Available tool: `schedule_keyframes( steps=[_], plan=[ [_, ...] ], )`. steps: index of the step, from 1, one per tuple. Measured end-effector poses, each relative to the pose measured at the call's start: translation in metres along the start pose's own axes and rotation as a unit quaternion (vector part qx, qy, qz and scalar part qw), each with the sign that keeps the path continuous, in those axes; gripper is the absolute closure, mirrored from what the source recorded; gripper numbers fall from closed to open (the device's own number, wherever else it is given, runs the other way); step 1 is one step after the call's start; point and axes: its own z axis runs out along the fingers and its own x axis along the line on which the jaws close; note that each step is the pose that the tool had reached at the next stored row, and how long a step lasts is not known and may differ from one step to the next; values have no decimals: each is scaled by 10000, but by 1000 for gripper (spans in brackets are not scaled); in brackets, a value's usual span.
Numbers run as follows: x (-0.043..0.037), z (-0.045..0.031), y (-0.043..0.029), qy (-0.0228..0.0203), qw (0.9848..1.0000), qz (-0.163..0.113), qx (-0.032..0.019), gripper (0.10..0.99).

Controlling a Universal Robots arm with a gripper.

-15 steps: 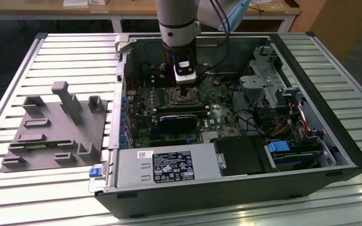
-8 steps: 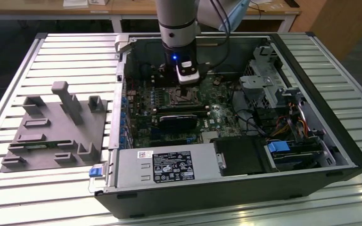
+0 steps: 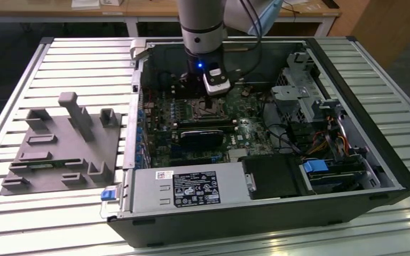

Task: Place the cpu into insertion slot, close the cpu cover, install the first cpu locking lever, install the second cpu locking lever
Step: 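Install the first cpu locking lever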

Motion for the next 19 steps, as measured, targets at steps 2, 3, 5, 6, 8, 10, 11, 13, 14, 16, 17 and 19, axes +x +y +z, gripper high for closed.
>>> schedule_keyframes(
  steps=[2,3,5,6,8,10,11,13,14,16,17,19],
  plan=[
    [-23,3,8,15,10000,-6,49,984],
    [-38,6,14,25,10000,-8,73,984],
    [-74,11,27,51,9999,-12,109,984],
    [-94,15,34,66,9999,-14,124,984],
    [-126,23,46,99,9998,-22,155,984],
    [-142,26,52,128,9998,-46,175,984],
    [-143,25,52,133,9997,-61,178,984],
    [-143,26,52,134,9997,-96,174,984],
    [-143,25,52,135,9997,-114,172,984],
    [-145,11,53,136,9997,-145,170,984],
    [-146,-2,54,136,9996,-155,167,984],
    [-151,-37,55,137,9996,-169,166,984]
  ],
)
